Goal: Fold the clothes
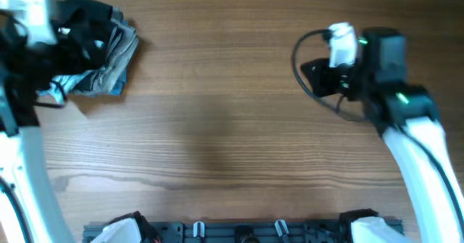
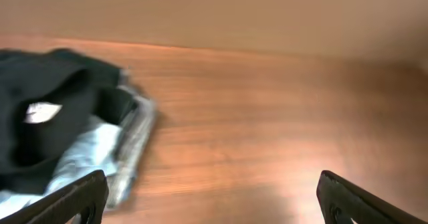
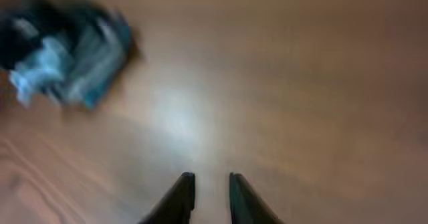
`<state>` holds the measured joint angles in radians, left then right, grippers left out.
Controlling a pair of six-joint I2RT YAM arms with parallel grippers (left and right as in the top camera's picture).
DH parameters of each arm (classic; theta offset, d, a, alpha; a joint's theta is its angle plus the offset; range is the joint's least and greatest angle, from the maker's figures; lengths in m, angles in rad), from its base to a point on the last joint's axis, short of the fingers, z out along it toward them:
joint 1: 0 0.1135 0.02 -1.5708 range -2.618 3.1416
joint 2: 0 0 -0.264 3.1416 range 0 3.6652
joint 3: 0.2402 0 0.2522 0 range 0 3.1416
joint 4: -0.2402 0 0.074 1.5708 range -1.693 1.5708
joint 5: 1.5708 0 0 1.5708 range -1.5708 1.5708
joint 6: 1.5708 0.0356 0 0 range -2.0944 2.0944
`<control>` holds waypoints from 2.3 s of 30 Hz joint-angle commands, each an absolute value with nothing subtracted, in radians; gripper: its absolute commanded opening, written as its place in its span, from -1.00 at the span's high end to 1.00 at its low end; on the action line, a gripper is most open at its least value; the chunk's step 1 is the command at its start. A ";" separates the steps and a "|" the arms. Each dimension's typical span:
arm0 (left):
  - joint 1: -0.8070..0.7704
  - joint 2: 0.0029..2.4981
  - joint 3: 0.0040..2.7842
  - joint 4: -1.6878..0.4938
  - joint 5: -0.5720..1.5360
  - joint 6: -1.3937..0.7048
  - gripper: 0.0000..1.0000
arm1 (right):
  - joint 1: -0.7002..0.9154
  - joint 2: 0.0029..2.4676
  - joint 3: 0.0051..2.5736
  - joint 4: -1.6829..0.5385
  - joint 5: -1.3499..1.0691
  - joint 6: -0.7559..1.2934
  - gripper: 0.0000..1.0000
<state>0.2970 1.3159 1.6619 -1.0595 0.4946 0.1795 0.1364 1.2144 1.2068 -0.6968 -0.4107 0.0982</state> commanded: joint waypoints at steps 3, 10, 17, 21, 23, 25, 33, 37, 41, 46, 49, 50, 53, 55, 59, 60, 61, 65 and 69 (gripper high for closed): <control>0.172 1.159 1.659 -1.235 0.291 0.194 -1.00 | 0.137 0.884 1.250 -0.721 -0.381 0.131 -0.99; 0.165 1.089 1.659 -1.296 0.290 0.194 -1.00 | 0.137 0.705 1.249 -0.831 -0.381 0.134 -0.99; 0.165 1.096 1.659 -1.296 0.290 0.194 -1.00 | 0.137 0.720 1.249 -0.980 -0.347 0.125 -0.99; 0.165 1.096 1.659 -1.296 0.290 0.194 -1.00 | 0.137 0.683 1.216 -0.910 -0.208 0.027 -0.99; 0.165 1.096 1.659 -1.296 0.290 0.194 -1.00 | 0.137 0.627 1.129 -0.801 -0.210 -0.112 -1.00; 0.165 1.096 1.659 -1.296 0.290 0.194 -1.00 | 0.137 0.548 0.992 -0.689 -0.209 -0.192 -0.99; 0.165 1.096 1.659 -1.296 0.290 0.194 -1.00 | 0.137 0.115 0.402 -0.384 -0.244 -0.180 -0.99; 0.165 1.096 1.659 -1.296 0.290 0.194 -1.00 | 0.137 0.007 0.224 -0.260 -0.248 -0.154 -0.99; 0.165 1.096 1.659 -1.296 0.290 0.194 -1.00 | 0.137 0.003 0.091 -0.102 -0.252 -0.155 -0.99; 0.165 1.096 1.659 -1.296 0.290 0.194 -1.00 | 0.137 0.004 0.004 0.025 -0.262 -0.157 -0.99; 0.165 1.096 1.659 -1.296 0.290 0.194 -1.00 | 0.137 0.008 0.005 0.024 -0.262 -0.156 -0.99; 0.165 1.096 1.659 -1.296 0.290 0.194 -1.00 | 0.137 0.009 0.005 0.024 -0.262 -0.156 -1.00; 0.165 1.096 1.659 -1.296 0.290 0.194 -1.00 | 0.137 0.009 0.005 0.024 -0.262 -0.156 -0.99; 0.165 1.096 1.659 -1.296 0.290 0.194 -1.00 | 0.137 0.009 0.005 0.024 -0.262 -0.156 -1.00; 0.165 1.096 1.659 -1.296 0.290 0.194 -1.00 | 0.137 0.009 0.005 0.024 -0.262 -0.156 -0.99; 0.165 1.096 1.659 -1.296 0.290 0.194 -1.00 | 0.137 0.009 0.005 0.024 -0.262 -0.156 -1.00; 0.165 1.096 1.659 -1.296 0.290 0.194 -1.00 | 0.137 0.009 0.005 0.024 -0.262 -0.156 -0.99; 0.165 1.074 1.654 -1.300 0.260 0.198 -1.00 | 0.137 0.009 0.005 0.024 -0.262 -0.156 -0.99; 0.160 0.968 1.591 -1.226 0.268 0.201 -1.00 | 0.137 0.009 0.005 0.024 -0.262 -0.156 -1.00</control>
